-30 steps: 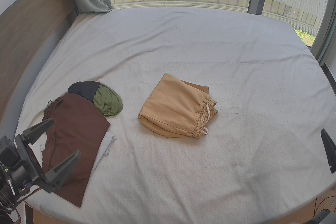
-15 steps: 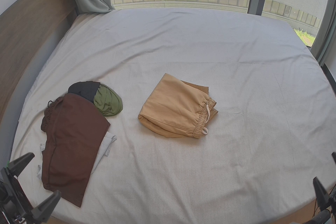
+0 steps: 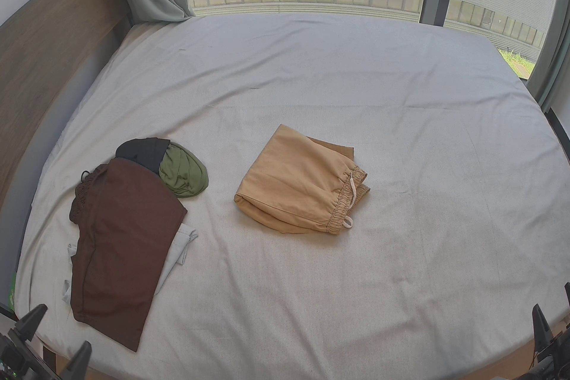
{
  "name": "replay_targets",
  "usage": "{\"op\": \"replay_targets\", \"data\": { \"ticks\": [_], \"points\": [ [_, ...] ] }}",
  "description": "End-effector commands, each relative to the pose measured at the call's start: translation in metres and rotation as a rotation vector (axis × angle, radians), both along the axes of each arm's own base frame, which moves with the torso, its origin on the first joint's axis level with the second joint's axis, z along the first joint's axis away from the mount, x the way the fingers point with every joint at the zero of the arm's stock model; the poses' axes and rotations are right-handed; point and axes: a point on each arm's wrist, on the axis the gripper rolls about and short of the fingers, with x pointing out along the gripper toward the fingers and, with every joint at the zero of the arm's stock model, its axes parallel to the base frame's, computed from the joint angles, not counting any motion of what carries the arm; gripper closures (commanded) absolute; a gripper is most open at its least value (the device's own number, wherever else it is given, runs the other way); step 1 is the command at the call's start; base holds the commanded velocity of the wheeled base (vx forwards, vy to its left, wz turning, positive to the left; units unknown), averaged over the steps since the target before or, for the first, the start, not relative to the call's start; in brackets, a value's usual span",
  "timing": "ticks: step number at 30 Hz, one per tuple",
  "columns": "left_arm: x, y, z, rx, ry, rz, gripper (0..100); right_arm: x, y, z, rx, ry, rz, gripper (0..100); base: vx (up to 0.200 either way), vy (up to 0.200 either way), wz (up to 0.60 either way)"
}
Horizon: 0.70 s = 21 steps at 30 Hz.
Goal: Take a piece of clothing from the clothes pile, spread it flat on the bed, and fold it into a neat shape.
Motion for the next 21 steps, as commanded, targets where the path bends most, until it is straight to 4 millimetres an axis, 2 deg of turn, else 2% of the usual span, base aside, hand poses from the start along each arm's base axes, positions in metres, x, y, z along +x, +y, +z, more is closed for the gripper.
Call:
{"op": "replay_targets", "data": {
  "ticks": [1,5,12,21],
  "points": [
    [-0.0040,0.0023,-0.0051,-0.040,-0.044,0.107,0,-0.0009,0.0001,-0.0067,0.007,0.001,-0.002,0,0.000,0.000,0.00],
    [-0.0039,0.0025,-0.0050,-0.025,-0.045,0.132,0,-0.0009,0.0003,-0.0067,-0.002,0.001,0.018,0,0.000,0.000,0.00],
    [-0.0073,0.0023,-0.0115,0.008,-0.032,0.325,0,-0.0009,0.0005,-0.0069,0.001,0.002,0.017,0,0.000,0.000,0.00],
    [-0.0113,0.0013,-0.0148,0.008,-0.062,0.302,0,-0.0009,0.0005,-0.0069,-0.002,0.002,0.017,0,0.000,0.000,0.00]
  ]
}}
